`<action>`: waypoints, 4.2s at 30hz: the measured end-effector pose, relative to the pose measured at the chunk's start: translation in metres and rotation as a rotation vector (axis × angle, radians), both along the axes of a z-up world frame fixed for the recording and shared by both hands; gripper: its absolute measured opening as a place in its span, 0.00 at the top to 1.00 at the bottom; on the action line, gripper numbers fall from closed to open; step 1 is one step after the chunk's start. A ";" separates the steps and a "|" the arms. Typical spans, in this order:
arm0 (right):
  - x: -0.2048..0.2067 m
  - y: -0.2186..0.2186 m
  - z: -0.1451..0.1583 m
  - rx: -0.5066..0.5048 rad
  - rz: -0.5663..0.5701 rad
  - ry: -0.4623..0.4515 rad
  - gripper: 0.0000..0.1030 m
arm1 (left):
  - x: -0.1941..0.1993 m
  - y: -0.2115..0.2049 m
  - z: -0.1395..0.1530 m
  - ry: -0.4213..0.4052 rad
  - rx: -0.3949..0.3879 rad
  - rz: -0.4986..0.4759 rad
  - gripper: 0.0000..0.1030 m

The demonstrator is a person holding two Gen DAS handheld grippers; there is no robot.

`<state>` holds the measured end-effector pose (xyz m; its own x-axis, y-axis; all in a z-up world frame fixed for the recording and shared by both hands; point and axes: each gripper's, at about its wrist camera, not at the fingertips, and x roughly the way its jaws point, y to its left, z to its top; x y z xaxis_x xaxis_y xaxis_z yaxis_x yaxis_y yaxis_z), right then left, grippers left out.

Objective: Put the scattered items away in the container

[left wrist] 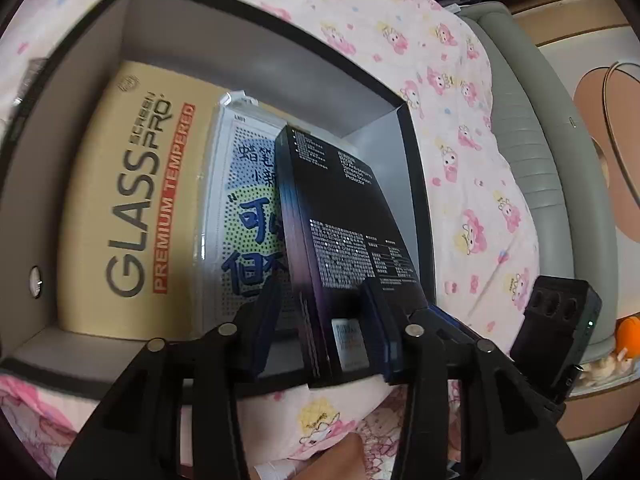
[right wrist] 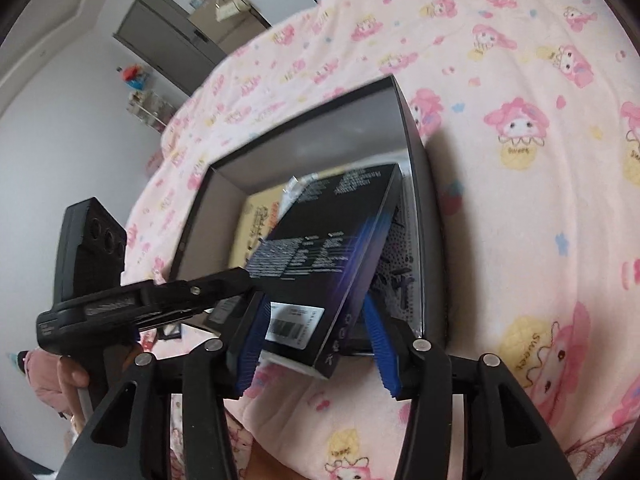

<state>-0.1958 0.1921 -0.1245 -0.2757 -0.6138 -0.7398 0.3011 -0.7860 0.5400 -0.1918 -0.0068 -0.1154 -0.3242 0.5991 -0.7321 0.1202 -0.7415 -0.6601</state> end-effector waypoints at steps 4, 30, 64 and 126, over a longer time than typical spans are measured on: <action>-0.007 -0.006 -0.007 -0.034 0.024 -0.027 0.48 | -0.004 0.002 0.000 0.019 -0.003 0.009 0.60; -0.017 -0.097 0.036 -0.172 0.188 0.126 0.58 | -0.014 -0.059 -0.018 -0.025 0.182 0.094 0.78; -0.021 -0.114 -0.025 0.077 0.257 0.013 0.57 | -0.002 -0.070 0.010 0.085 -0.072 0.033 0.68; -0.061 -0.074 -0.012 0.128 0.181 0.117 0.57 | -0.156 -0.070 -0.030 -0.103 -0.599 0.039 0.63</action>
